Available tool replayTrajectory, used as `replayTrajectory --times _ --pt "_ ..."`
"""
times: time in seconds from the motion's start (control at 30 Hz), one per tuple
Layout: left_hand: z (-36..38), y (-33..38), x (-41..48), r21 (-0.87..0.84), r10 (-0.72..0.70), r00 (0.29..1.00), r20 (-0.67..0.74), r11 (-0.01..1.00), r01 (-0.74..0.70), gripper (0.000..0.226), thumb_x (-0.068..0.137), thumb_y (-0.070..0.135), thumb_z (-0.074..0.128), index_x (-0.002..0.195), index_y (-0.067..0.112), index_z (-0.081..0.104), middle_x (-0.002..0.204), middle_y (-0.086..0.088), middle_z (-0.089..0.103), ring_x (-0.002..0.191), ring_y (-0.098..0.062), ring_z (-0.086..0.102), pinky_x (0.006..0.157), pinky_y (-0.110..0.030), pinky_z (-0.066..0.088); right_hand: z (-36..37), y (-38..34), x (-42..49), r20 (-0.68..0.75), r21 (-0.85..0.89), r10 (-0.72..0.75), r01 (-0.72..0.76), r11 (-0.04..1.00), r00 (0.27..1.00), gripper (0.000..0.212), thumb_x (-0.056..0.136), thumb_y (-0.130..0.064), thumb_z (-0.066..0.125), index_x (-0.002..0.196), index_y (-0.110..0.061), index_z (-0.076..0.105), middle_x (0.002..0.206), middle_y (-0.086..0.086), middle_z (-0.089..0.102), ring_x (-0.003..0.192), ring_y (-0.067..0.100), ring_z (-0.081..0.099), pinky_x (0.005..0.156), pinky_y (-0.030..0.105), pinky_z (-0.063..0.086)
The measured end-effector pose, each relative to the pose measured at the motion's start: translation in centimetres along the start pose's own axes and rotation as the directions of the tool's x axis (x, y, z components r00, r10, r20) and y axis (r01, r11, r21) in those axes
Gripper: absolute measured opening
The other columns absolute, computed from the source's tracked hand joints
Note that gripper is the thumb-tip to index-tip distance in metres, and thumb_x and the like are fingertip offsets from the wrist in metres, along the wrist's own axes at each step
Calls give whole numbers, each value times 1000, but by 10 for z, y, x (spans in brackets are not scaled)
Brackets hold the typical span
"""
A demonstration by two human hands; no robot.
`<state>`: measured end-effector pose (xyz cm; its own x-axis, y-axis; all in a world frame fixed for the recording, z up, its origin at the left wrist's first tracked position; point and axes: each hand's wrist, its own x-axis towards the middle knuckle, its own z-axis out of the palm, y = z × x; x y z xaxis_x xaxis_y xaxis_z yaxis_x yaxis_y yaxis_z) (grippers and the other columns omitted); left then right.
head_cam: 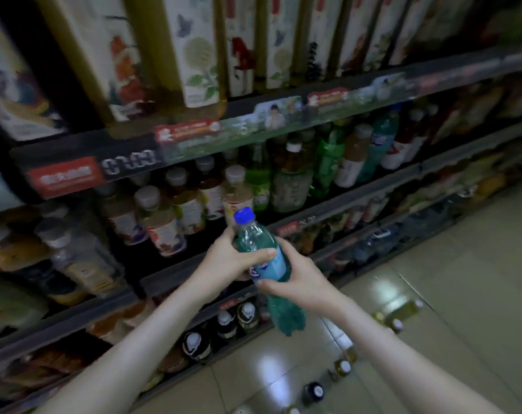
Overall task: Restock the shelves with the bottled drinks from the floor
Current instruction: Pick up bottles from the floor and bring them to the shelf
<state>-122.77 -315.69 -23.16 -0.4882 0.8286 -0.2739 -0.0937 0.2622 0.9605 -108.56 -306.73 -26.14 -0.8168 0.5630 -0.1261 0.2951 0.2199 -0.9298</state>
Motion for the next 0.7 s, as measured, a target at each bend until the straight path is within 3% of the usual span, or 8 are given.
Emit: replayTrajectory --times 0.07,0.17,0.27,0.43,0.53,0.6,0.7 --pt "24 4 4 -22 -29 989 147 999 32 35 81 17 73 111 23 55 103 -3 71 91 -14 69 71 -34 57 -23 17 -21 -113 86 43 -33 996 993 68 73 -27 82 131 -32 48 115 -12 67 105 2 63 91 25 51" --pt "64 9 7 2 -40 967 251 999 40 25 88 21 65 112 19 57 103 -7 70 87 -15 69 72 -34 58 -67 38 -56 -256 217 119 -62 974 959 54 75 -18 82 120 -30 56 109 -8 70 100 7 66 85 25 54" --pt "114 8 7 140 -69 966 250 990 34 15 93 22 60 108 19 59 99 -7 69 77 -12 68 70 -28 57 -121 59 -92 -353 311 184 -71 948 917 49 70 -24 85 113 -27 61 106 -6 71 98 12 67 84 31 55" --pt "240 0 5 165 -49 957 285 986 2 11 93 19 62 103 19 62 96 -9 69 82 -17 68 71 -26 55 -218 95 -158 -404 373 221 -61 926 888 44 76 -15 80 115 -22 60 105 -5 70 88 2 67 68 16 50" --pt "318 -9 8 168 -12 963 268 985 -35 7 92 16 62 97 21 64 83 -4 68 69 -13 65 61 -27 53 -265 118 -191 -419 365 239 -78 928 876 51 73 -18 84 117 -22 60 105 -5 71 93 6 67 71 18 51" --pt "355 -14 12 143 8 970 242 989 -44 12 92 12 60 92 24 63 71 -2 61 54 -9 55 51 -23 43 -290 129 -207 -433 366 255 -90 926 865 51 73 -16 83 117 -21 59 105 -5 71 94 8 67 75 21 52" --pt "387 -13 21 260 87 988 124 959 -117 14 90 17 61 93 30 61 79 2 67 63 -10 61 59 -27 52 -322 135 -215 -443 347 236 -78 935 865 48 74 -16 82 117 -22 59 105 -7 71 96 9 67 76 22 52"
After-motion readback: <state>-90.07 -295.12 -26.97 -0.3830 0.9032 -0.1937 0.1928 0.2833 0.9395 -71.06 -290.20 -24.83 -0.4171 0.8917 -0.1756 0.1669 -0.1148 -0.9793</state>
